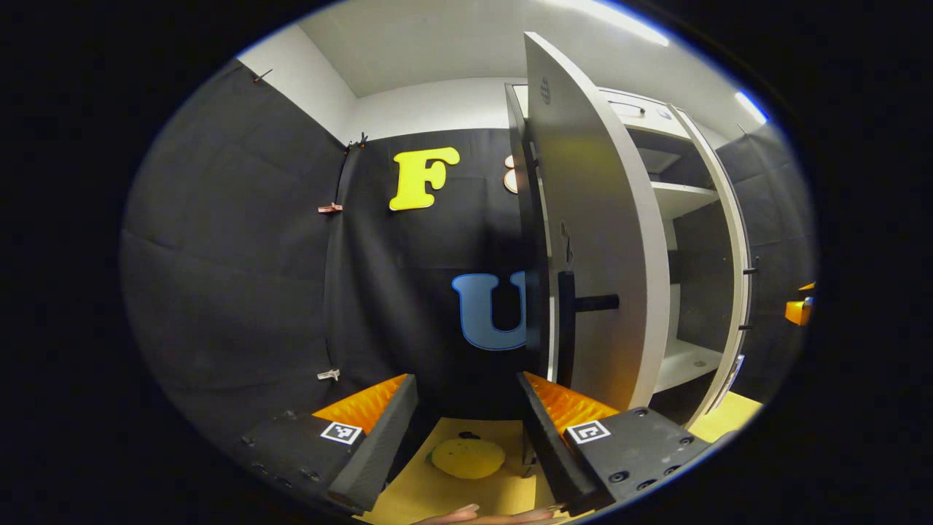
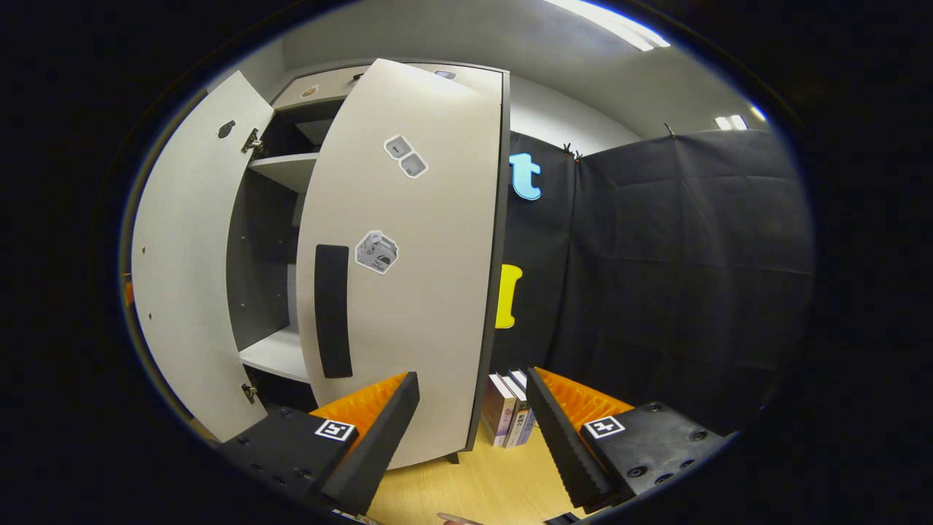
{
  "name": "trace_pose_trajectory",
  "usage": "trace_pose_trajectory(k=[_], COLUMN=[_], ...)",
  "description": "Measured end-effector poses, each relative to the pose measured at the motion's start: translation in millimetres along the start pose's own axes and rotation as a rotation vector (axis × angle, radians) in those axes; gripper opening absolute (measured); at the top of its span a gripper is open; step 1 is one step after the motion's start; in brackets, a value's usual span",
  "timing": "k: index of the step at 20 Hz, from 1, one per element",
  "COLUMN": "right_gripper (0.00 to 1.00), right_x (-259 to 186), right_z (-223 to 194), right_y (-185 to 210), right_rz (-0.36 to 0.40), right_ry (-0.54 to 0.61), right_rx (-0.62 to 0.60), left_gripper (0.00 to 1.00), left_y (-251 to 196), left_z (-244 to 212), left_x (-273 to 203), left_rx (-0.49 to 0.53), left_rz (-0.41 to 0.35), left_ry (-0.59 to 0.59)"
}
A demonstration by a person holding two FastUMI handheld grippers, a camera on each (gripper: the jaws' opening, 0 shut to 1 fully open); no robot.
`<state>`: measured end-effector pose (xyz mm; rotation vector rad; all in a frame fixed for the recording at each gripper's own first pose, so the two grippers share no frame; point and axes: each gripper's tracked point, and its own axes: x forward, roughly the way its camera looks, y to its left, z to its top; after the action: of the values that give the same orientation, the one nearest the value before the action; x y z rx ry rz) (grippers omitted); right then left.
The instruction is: Grasp the bottle in the cabinet with the left hand and place it on the coaster, then close the right door with the right hand and the left door with the left hand.
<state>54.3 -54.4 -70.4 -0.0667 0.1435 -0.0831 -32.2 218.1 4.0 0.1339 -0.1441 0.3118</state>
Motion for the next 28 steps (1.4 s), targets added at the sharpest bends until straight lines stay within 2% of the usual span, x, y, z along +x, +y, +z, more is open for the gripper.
trace_pose_trajectory(k=[4, 5, 6, 7, 8, 10, 12, 13, 17, 18, 20, 23, 28], right_gripper=[0.98, 0.98, 0.98, 0.98, 0.98, 0.98, 0.98, 0.98, 0.98, 0.97, 0.97, 0.97, 0.98], right_x=[12, 17, 22, 27, 30, 38, 44, 46, 49, 48, 46, 44, 37], right_z=[8, 8, 7, 7, 7, 4, 4, 5, 8, 9, 13, 12, 15], right_y=[2, 3, 5, 7, 9, 10, 9, 9, 3, 0, -8, -17, -6], right_rz=[0.031, 0.039, 0.053, 0.067, 0.08, 0.097, 0.111, 0.117, 0.126, 0.123, 0.111, 0.092, 0.128], right_ry=[-0.033, -0.033, -0.029, -0.025, -0.023, -0.019, -0.02, -0.021, -0.033, -0.036, -0.049, -0.056, -0.057], right_rx=[-0.018, -0.018, -0.01, 0.001, 0.01, 0.014, 0.011, 0.01, -0.004, -0.01, -0.024, -0.057, -0.04], left_gripper=[0.86, 0.82, 0.86, 0.82, 0.86, 0.82, 0.82, 0.86, 0.86, 0.89, 0.86, 0.9, 0.91], left_y=[-5, -8, -10, -13, -17, -29, -46, -58, -113, -124, -140, -155, -178], left_z=[-1, 0, 1, 0, 0, 1, 3, 3, 8, 11, 22, 26, 25], left_x=[-5, -7, -8, -9, -9, -11, -13, -14, -9, -9, -11, -13, -21], left_rx=[-0.001, 0.001, 0.001, -0.002, -0.004, -0.009, -0.008, -0.008, -0.002, 0.001, 0.002, -0.011, 0.013], left_rz=[0.029, 0.039, 0.046, 0.048, 0.045, 0.032, 0.008, -0.011, -0.119, -0.139, -0.17, -0.201, -0.26], left_ry=[0.005, 0.005, 0.006, 0.008, 0.009, 0.012, 0.012, 0.01, -0.001, -0.009, -0.041, -0.047, -0.029])
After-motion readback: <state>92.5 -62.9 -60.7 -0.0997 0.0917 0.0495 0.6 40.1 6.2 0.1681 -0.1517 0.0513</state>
